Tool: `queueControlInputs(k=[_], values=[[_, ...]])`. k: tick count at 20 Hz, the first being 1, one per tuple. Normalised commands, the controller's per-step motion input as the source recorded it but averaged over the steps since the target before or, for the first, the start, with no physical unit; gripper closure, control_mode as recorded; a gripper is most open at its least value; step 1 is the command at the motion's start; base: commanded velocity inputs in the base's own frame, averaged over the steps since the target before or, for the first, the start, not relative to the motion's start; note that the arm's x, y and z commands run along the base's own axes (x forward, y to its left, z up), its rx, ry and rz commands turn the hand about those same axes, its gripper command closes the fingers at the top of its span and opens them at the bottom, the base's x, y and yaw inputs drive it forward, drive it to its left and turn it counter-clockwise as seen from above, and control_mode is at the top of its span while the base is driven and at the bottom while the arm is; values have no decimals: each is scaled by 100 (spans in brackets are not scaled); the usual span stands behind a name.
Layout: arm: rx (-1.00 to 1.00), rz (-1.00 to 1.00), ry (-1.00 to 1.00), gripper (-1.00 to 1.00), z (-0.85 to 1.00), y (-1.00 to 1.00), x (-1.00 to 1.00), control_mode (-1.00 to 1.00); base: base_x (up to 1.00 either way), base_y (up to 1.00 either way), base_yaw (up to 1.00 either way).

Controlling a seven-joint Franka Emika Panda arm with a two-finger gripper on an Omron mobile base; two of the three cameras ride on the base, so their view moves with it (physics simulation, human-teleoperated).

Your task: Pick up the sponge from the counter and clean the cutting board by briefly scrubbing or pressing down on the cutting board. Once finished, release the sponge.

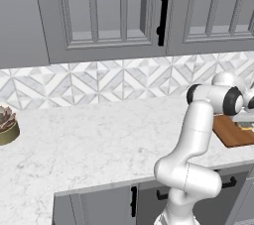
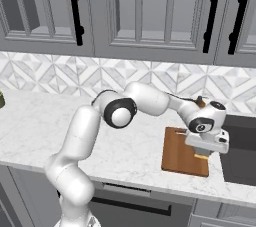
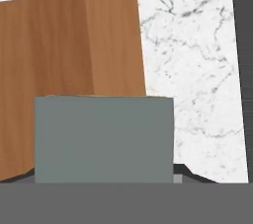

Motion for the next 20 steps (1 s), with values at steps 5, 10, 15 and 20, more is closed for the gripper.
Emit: queueControlInputs(k=[5,10,15,20], values=[[0,0,0,100,-25,1,-94,-100,0,0,0],[-4,0,0,100,-63,10,-49,-100,0,0,0],[-6,0,0,100,-91,22,-21,-100,0,0,0],[-3,0,0,100,-37,48,-36,-100,0,0,0]])
